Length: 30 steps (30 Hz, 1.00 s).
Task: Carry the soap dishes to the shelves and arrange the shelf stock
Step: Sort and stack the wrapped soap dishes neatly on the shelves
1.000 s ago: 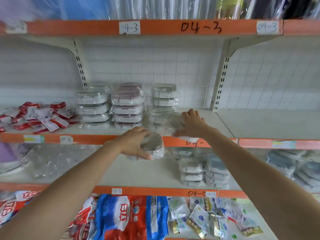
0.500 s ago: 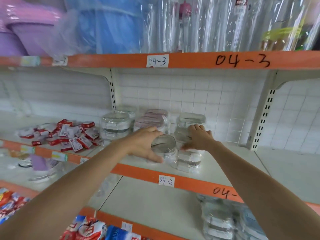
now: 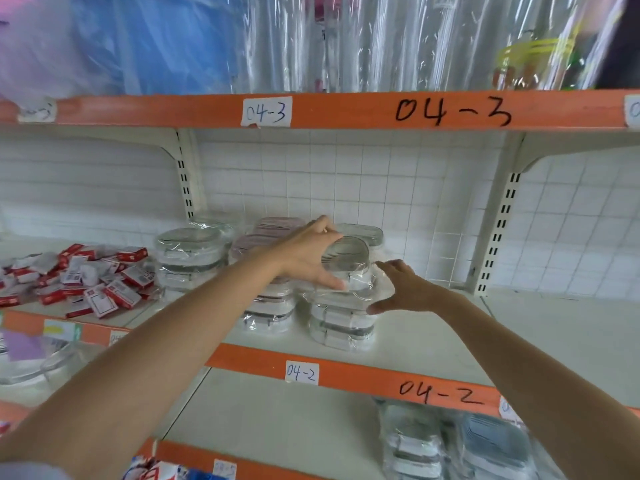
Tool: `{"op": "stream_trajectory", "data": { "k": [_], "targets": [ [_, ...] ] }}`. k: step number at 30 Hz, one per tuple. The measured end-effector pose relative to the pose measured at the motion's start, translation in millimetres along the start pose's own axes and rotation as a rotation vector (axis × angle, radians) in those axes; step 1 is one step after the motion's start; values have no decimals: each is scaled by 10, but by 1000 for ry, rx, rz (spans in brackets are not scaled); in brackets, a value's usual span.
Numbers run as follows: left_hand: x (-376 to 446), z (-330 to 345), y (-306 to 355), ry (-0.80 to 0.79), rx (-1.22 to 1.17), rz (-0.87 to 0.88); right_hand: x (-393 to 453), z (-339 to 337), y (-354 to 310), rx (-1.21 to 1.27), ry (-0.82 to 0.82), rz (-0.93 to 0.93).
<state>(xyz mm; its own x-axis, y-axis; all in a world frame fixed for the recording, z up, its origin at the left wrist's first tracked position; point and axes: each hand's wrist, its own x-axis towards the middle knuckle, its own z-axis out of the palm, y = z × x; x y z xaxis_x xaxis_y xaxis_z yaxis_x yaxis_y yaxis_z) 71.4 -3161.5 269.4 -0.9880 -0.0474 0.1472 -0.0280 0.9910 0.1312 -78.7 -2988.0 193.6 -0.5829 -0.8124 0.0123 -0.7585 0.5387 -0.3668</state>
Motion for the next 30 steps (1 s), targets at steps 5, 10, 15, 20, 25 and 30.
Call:
{"op": "stream_trajectory", "data": {
  "k": [5, 10, 15, 20, 25, 30],
  "targets": [
    [370, 46, 19, -32, 6, 17, -141, -35, 311, -44, -39, 100],
    [559, 125, -30, -116, 17, 16, -207, -118, 495, -47, -29, 152],
    [595, 170, -100, -207, 44, 6, -184, -98, 536, -61, -48, 172],
    [506, 214, -17, -160, 196, 51, -141, -17, 428, -184, -55, 144],
    [277, 160, 194, 44, 311, 179, -229, 21, 285, -368, 16, 123],
    [-44, 235, 353, 115, 322, 249, -509, 108, 98, -455, 118, 116]
  ]
}}
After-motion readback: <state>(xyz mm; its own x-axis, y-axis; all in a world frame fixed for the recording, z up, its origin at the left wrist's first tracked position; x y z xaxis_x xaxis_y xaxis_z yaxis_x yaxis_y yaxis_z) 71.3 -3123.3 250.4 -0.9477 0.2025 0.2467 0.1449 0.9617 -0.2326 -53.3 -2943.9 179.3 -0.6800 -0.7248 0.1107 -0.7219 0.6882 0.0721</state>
